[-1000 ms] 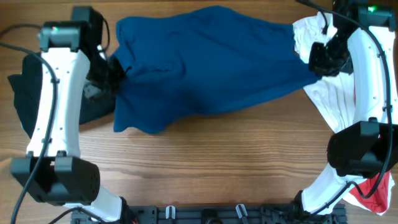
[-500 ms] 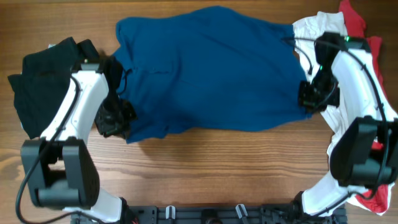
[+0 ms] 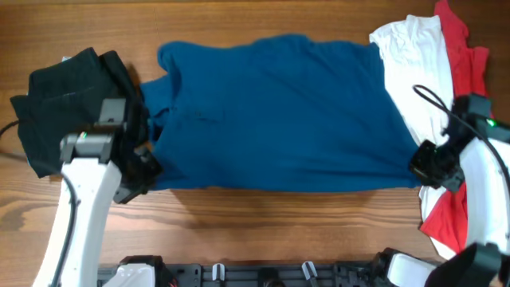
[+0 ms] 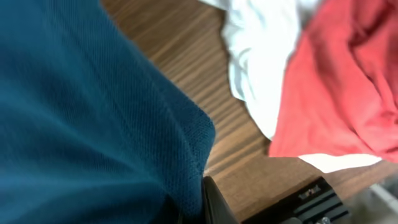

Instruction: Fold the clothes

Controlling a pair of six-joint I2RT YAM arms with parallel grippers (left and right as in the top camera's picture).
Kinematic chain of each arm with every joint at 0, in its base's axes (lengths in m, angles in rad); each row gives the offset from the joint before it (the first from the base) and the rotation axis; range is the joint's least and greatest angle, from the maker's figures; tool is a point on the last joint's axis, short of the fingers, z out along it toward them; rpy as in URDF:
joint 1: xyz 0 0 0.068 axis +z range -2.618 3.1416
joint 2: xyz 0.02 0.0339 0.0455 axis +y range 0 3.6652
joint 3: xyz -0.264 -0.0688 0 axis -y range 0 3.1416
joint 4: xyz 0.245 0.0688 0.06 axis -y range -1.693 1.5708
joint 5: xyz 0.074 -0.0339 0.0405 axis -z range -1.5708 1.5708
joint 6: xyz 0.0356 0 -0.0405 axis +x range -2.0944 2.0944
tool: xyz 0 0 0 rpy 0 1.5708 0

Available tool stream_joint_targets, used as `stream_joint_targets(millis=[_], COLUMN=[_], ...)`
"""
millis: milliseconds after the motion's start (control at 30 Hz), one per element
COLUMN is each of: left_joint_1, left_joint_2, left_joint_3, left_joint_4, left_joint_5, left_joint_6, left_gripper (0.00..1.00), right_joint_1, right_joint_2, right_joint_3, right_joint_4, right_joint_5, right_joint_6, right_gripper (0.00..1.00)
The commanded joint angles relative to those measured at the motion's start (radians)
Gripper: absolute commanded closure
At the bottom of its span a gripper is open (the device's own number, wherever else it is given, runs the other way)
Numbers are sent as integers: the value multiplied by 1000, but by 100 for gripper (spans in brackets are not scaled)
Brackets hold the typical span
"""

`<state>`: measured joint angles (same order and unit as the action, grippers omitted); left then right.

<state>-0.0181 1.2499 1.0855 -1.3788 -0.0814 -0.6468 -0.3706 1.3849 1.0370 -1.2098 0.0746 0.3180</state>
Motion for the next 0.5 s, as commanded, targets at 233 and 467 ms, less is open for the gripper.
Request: stream_joint_targets(millis=[233,467], left_joint_1=[10,10], left_joint_2=[-92,-100], left_joint_3=[-7,-6], left_joint_4=[-84,-9], left_joint_5=[-86,-30], left_joint_6=[-117,-56], left_gripper=[96,96], right_joint_1=[-30,-30], right_joint_2=[-50,-58], right_joint_3=[-11,-9], right_joint_4=[5,44], right_joint_5=[14,-190], right_joint_6=[22,-145], right_gripper=[96,96])
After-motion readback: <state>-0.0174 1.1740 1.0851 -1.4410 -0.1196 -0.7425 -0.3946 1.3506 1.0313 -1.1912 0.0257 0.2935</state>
